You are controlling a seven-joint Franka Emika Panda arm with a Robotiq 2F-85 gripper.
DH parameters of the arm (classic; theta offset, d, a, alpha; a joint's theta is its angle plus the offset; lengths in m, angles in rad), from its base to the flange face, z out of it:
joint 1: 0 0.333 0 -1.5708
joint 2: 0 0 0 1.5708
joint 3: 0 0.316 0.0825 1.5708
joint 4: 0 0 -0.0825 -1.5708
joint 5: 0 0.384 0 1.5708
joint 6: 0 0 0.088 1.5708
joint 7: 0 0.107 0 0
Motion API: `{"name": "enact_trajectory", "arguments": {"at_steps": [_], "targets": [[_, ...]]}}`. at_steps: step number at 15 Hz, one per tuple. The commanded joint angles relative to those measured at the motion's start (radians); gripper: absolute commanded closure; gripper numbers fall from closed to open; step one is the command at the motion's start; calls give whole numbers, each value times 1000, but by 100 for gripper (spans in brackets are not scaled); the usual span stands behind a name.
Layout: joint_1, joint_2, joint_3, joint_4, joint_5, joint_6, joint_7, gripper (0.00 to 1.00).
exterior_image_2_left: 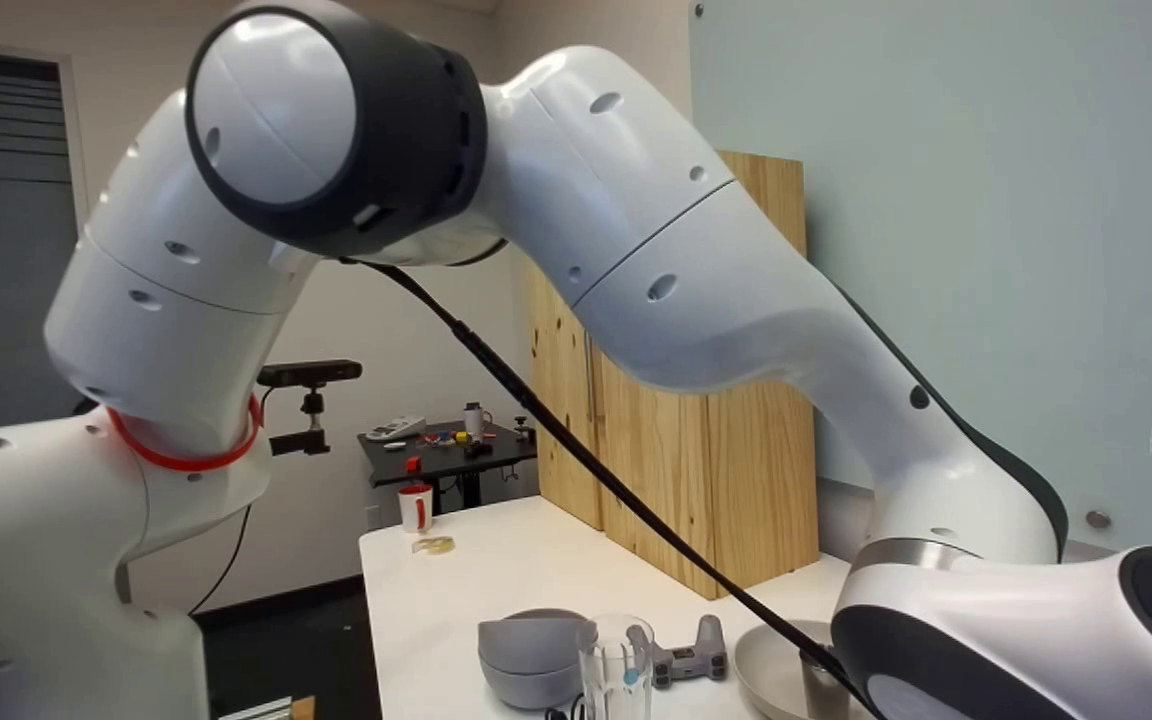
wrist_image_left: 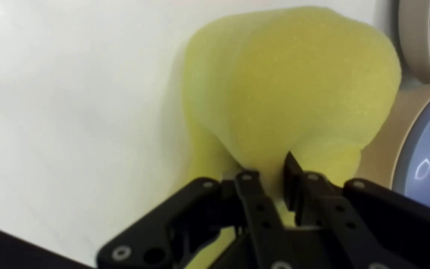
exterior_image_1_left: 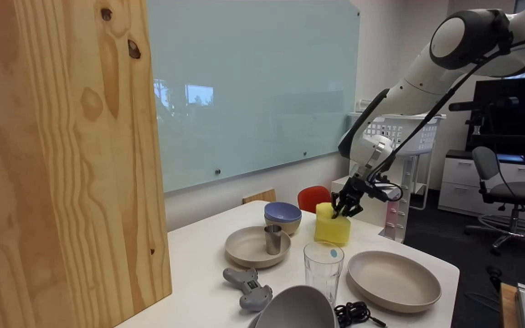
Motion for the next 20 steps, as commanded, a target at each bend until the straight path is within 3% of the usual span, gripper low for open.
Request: {"name": "enact_trajectory", "arguments": {"at_steps": [1, 10, 14, 20], "targets": [[3, 24, -23, 14, 30, -90, -40, 95], [41, 90, -99, 54, -17, -129, -61, 95], [66, 57, -138, 21, -40, -223, -23, 95], [91, 28, -180, -46, -25, -274, -27, 95]]}}
